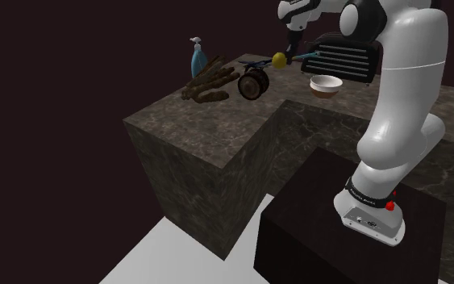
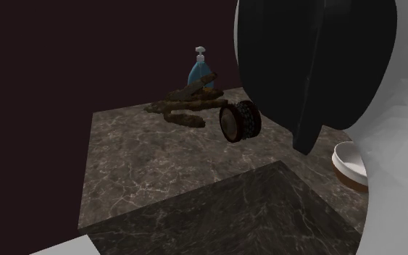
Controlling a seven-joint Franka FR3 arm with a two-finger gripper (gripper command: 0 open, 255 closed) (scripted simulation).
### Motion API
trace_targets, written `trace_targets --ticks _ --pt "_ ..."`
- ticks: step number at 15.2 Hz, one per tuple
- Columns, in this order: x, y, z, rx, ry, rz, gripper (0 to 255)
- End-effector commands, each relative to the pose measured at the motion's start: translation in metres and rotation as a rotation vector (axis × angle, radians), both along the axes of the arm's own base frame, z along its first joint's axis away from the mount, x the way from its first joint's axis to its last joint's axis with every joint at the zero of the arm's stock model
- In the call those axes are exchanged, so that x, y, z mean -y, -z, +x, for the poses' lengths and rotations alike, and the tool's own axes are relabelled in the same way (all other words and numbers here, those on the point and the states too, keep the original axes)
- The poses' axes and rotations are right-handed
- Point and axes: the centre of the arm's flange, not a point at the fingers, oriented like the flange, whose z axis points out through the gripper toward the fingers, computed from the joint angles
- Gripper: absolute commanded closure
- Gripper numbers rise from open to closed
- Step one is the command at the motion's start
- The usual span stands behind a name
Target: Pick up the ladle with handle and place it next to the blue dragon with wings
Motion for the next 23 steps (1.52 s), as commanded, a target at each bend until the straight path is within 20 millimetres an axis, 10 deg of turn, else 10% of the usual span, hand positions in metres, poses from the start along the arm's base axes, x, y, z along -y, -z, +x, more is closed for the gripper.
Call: trace_targets --ticks 1,23 --pt "0.001 0.011 0.0 0.0 0.0 0.0 255" --pt "0.001 0.127 0.0 0.0 0.0 0.0 255"
